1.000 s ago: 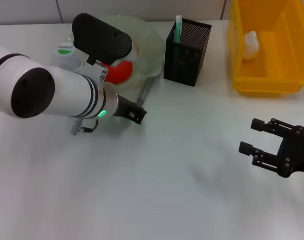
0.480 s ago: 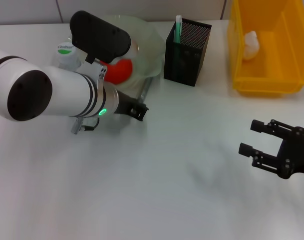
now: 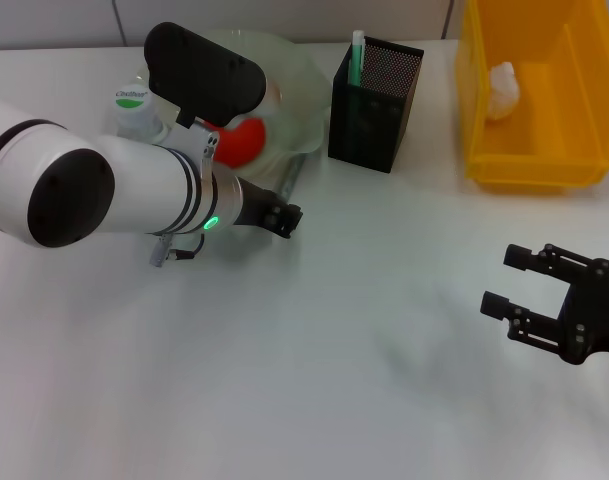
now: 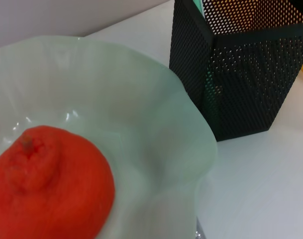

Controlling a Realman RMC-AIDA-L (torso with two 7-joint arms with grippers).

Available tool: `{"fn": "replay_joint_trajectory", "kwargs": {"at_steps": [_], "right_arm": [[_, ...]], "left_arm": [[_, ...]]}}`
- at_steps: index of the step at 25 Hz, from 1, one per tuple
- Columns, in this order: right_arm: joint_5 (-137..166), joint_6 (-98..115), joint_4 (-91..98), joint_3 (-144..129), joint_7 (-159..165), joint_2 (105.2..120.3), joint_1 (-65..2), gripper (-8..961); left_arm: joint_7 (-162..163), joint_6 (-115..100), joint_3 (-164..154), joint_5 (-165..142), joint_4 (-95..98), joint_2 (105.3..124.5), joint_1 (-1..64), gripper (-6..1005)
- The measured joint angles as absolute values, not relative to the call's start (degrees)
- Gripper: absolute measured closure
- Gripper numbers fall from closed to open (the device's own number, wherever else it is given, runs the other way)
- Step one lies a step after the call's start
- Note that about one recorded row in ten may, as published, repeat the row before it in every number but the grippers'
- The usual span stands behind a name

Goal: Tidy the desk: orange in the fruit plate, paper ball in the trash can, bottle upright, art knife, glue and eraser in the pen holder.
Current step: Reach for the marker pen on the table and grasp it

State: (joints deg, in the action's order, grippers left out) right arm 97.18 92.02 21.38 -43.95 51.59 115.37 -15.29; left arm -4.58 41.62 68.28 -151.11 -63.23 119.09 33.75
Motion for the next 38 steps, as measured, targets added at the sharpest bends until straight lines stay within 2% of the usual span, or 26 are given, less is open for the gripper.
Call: {"fn": "replay_joint_trajectory", "kwargs": {"at_steps": [4, 9, 38], "right_arm": [[97.19, 92.02, 21.34, -43.94, 51.59, 115.31, -15.20, 261], [97.21, 92.03, 21.30, -43.94, 51.59, 115.31, -15.20, 261], [96.95, 92.08, 21.06, -43.94, 51.59, 115.40, -14.83, 261]], "left_arm": [[-3.44, 41.07, 67.75, -151.89, -62.62, 119.09, 33.95, 681], [-1.06, 40.99, 66.56, -153.90, -62.40, 119.09, 34.33, 676], [-0.62, 40.25, 65.88, -154.08, -61.38, 119.09, 34.83, 697]]}}
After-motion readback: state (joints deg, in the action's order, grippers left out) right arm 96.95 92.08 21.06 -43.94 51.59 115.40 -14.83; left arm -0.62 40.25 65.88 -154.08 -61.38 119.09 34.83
